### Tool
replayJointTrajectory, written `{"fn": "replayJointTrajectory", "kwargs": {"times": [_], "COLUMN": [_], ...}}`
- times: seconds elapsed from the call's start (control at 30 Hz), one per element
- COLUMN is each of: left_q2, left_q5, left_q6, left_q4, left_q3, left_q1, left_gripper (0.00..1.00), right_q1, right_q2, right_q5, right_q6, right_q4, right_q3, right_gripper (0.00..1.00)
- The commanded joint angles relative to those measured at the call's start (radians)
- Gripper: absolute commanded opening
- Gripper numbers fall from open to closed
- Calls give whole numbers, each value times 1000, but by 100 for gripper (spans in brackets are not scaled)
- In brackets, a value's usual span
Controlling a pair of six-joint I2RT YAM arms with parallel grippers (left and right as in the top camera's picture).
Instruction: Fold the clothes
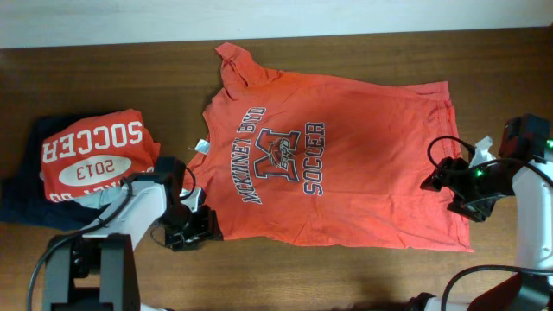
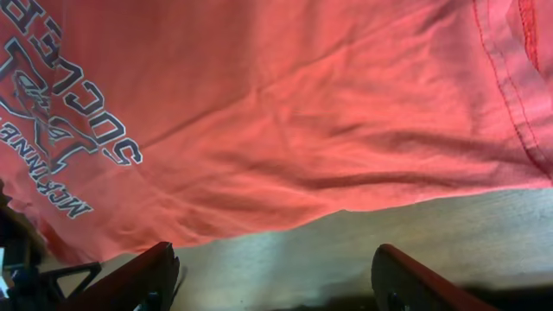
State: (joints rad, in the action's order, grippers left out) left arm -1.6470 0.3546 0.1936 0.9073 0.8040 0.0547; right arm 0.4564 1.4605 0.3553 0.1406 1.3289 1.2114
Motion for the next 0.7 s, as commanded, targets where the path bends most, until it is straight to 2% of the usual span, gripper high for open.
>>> {"fn": "replayJointTrajectory", "kwargs": {"times": [0.0, 0.03, 0.1, 0.13, 0.17, 0.33, 0.43, 0.53, 0.67], "left_q2": [5, 4, 4, 5, 5, 39, 105, 126, 121], "left_q5": [-14, -23, -19, 4, 40, 193, 199, 136, 29], "left_q6": [19, 19, 19, 19, 19, 18, 19, 24, 99], "left_q4": [-83, -105, -151, -159, -151, -19, -14, -52, -233], "left_q3": [-34, -35, -35, -34, -30, 55, 143, 268, 313], "left_q1": [-3, -3, -3, -3, -3, -3, -5, -5, -2], "left_gripper": [65, 64, 44, 13, 1, 1, 1, 0, 1], "right_q1": [-5, -5, -5, -5, -5, -5, -5, -5, -5], "right_q2": [-8, -8, -8, -7, -8, -8, -8, -8, -8], "right_q5": [-13, -13, -13, -13, -13, -13, -13, -13, -13], "right_q6": [-13, -13, -13, -13, -13, -13, -13, -13, -13], "right_q4": [-6, -10, -14, -14, -14, -25, -33, -40, -53], "right_q3": [-3, -3, -3, -3, -3, -3, -3, -3, -3], "right_gripper": [77, 77, 77, 77, 77, 77, 77, 77, 77]}}
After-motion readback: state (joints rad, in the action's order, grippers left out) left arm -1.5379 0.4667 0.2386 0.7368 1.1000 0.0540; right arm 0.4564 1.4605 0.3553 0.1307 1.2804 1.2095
